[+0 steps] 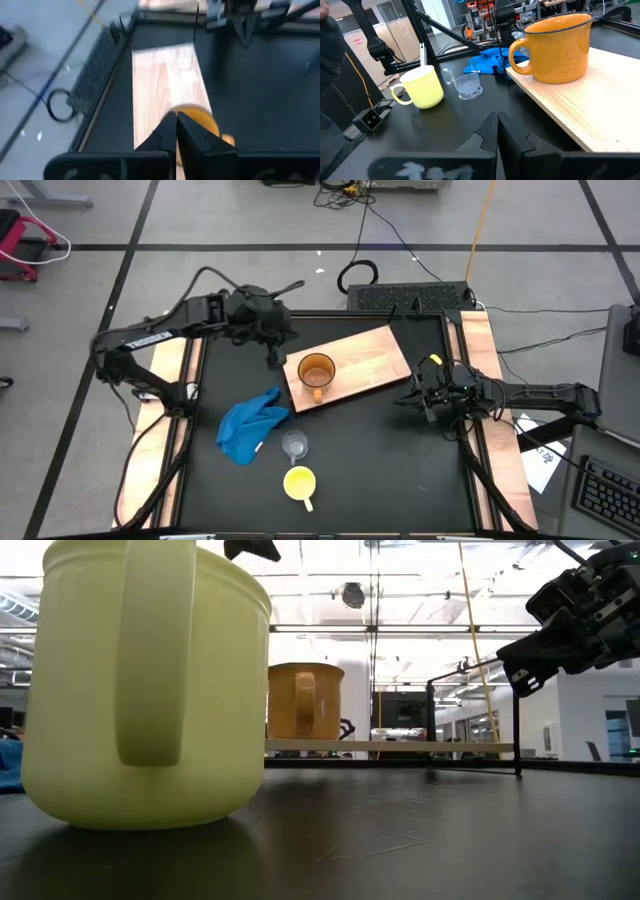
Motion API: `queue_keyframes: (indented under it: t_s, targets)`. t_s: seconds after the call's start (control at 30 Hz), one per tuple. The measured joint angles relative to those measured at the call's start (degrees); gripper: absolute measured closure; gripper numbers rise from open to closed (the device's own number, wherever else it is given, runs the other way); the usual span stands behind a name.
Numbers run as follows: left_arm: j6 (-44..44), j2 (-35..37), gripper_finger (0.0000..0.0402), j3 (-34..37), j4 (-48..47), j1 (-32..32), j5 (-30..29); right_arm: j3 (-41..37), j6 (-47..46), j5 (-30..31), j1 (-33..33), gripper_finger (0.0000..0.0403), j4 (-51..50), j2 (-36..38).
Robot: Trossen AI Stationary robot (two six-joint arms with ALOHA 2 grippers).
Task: Stack small to large cups/mugs on shelf
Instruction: Put the yellow mug on the shelf
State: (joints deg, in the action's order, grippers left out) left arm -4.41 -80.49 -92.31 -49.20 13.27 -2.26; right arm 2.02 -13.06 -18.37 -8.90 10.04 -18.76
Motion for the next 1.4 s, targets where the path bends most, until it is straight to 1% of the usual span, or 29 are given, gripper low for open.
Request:
queue_keyframes:
  t_s: [0.07,0.17,0.27,0.37,0.57,0.6,0.67,0.73,0.77,0.93,1.1,1.27,1.4]
  targets:
    - [-0.5,2.1,0.0396,2.5,1.7,-0.7,-0.6,0.0,0.0,0.0,0.0,0.0403,0.0,0.0]
    - [0.0,6.3,0.0399,9.5,10.7,-1.7,-0.6,0.0,0.2,0.0,0.0,0.0403,-0.2,0.0]
    - [0.2,11.9,0.04,18.7,18.5,-2.1,-0.7,0.0,0.4,0.0,0.0,0.0403,-0.2,0.0]
    - [1.8,18.5,0.04,29.5,27.9,-2.7,-0.8,0.0,0.4,0.0,0.0,0.0403,-0.3,0.0]
    - [5.1,29.4,0.0401,49.5,44.4,-6.0,-0.3,0.0,0.4,0.0,0.0,0.0403,-0.4,0.0]
    - [5.5,30.9,0.0401,52.6,47.9,-6.6,0.1,0.0,0.4,0.0,0.0,0.0403,-0.4,0.0]
    - [7.5,33.4,0.0401,58.7,56.7,-7.7,3.1,0.0,0.5,0.0,0.0,0.0403,-0.4,0.0]
    - [9.5,35.3,0.0401,63.7,64.3,-8.8,5.9,0.0,0.7,0.0,0.0,0.0403,-0.4,0.0]
    - [9.7,36.2,0.0401,66.0,67.1,-9.4,6.3,0.0,1.1,0.0,0.0,0.0403,-0.4,0.0]
    - [9.5,39.4,0.0401,74.9,72.5,-11.5,4.7,0.0,2.1,0.0,0.0,0.0403,-0.4,0.0]
    - [9.4,39.7,0.0401,82.1,79.6,-12.2,3.7,0.0,2.3,0.0,0.0,0.0403,-0.4,0.0]
    - [9.3,39.7,0.0401,87.5,87.0,-12.2,1.7,0.0,4.2,0.1,0.0,0.0403,-0.3,0.0]
    - [9.1,39.7,0.0401,90.2,89.9,-12.2,1.7,0.0,5.3,0.1,0.0,0.0403,-0.3,0.0]
